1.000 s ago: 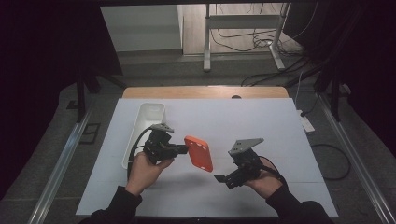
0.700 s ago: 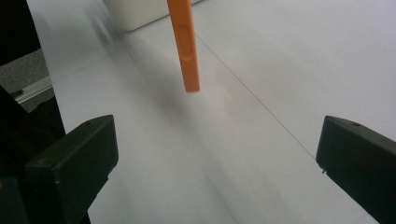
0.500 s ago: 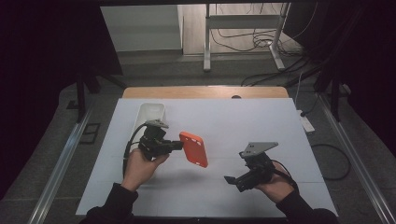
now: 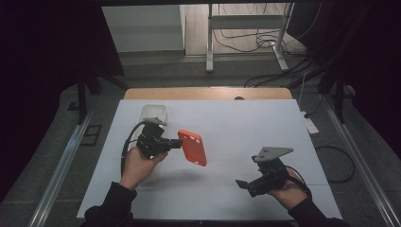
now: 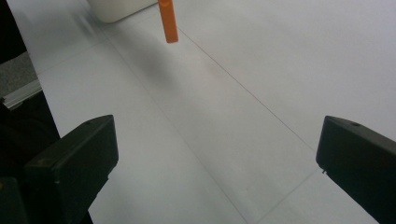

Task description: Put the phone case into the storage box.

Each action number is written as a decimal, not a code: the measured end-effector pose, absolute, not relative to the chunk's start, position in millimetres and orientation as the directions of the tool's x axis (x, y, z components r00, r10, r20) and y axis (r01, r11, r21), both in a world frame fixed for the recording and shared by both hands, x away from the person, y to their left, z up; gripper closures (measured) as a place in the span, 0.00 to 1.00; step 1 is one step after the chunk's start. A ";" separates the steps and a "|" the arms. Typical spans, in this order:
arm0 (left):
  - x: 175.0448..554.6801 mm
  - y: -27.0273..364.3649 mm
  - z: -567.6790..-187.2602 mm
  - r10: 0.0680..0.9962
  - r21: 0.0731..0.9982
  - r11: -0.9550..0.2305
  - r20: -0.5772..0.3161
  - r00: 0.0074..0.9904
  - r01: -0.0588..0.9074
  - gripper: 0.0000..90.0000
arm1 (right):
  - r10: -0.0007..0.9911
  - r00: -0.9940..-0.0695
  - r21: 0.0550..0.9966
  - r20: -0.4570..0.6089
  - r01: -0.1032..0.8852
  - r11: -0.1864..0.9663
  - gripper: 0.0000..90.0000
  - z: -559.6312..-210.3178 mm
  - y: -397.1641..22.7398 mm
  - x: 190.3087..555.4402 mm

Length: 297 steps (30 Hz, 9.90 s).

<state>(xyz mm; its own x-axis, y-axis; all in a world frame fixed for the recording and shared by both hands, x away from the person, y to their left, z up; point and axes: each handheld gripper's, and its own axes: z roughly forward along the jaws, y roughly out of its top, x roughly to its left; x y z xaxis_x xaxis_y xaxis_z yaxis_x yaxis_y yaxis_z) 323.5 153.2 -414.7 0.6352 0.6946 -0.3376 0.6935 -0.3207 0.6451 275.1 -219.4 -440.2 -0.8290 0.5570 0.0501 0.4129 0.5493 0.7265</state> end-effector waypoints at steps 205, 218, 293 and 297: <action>446.7 260.3 -430.1 0.903 0.609 -0.144 -0.242 0.355 0.780 0.62 | 0.767 -0.641 0.702 0.030 0.560 0.440 0.00 -444.7 -318.4 244.9; 433.0 258.6 -428.4 0.885 0.634 -0.176 -0.232 0.403 0.753 0.27 | 0.765 -0.643 0.701 0.026 0.557 0.444 0.00 -444.8 -317.8 244.7; 308.2 212.6 -438.3 0.756 0.773 -0.320 -0.141 0.639 0.549 0.00 | 0.774 -0.633 0.705 0.016 0.556 0.440 0.00 -444.3 -317.9 243.8; 299.2 213.5 -439.0 0.759 0.776 -0.315 -0.141 0.636 0.547 0.00 | 0.776 -0.631 0.705 0.017 0.557 0.438 0.00 -444.2 -317.8 243.8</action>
